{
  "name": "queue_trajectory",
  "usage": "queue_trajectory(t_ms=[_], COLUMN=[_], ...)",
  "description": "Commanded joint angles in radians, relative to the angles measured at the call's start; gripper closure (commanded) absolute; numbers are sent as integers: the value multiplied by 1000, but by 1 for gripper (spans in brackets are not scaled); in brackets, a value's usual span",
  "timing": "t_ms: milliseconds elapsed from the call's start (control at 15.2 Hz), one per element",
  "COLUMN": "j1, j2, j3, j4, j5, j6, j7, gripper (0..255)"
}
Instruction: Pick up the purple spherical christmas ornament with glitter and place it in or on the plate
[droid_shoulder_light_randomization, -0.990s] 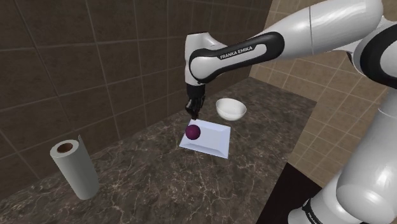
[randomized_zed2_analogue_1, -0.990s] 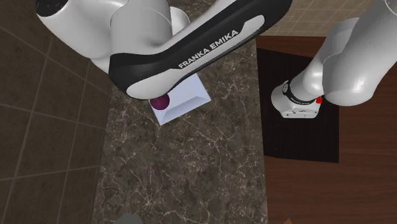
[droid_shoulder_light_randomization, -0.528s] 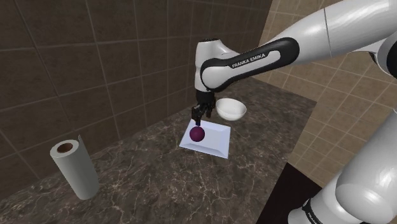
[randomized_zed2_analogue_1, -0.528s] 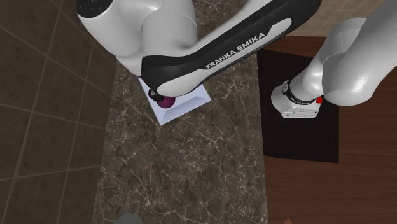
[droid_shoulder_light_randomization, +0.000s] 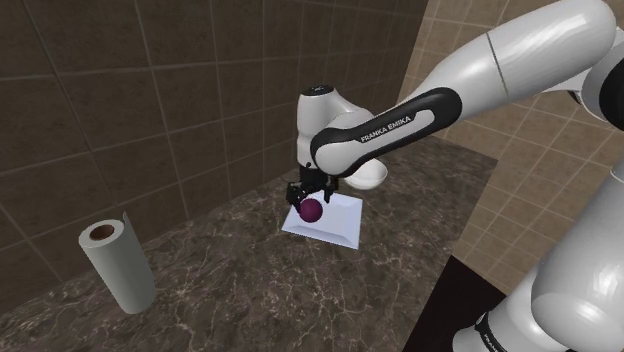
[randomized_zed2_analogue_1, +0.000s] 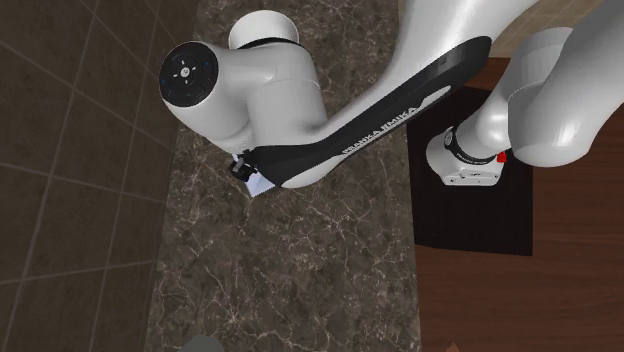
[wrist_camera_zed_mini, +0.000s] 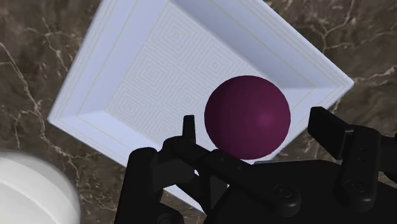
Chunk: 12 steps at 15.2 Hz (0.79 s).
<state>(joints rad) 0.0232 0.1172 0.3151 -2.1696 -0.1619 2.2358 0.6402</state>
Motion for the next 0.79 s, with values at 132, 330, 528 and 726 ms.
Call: queue_trajectory(t_ms=[132, 330, 528, 726], j1=[0, 0, 0, 0], j2=[30, 30, 30, 30], j3=[-5, -5, -5, -5], j4=[-21, -21, -21, -21], j5=[-19, -19, -19, -19], j6=[50, 50, 50, 50], j7=[16, 16, 16, 16], gripper=[0, 0, 0, 255])
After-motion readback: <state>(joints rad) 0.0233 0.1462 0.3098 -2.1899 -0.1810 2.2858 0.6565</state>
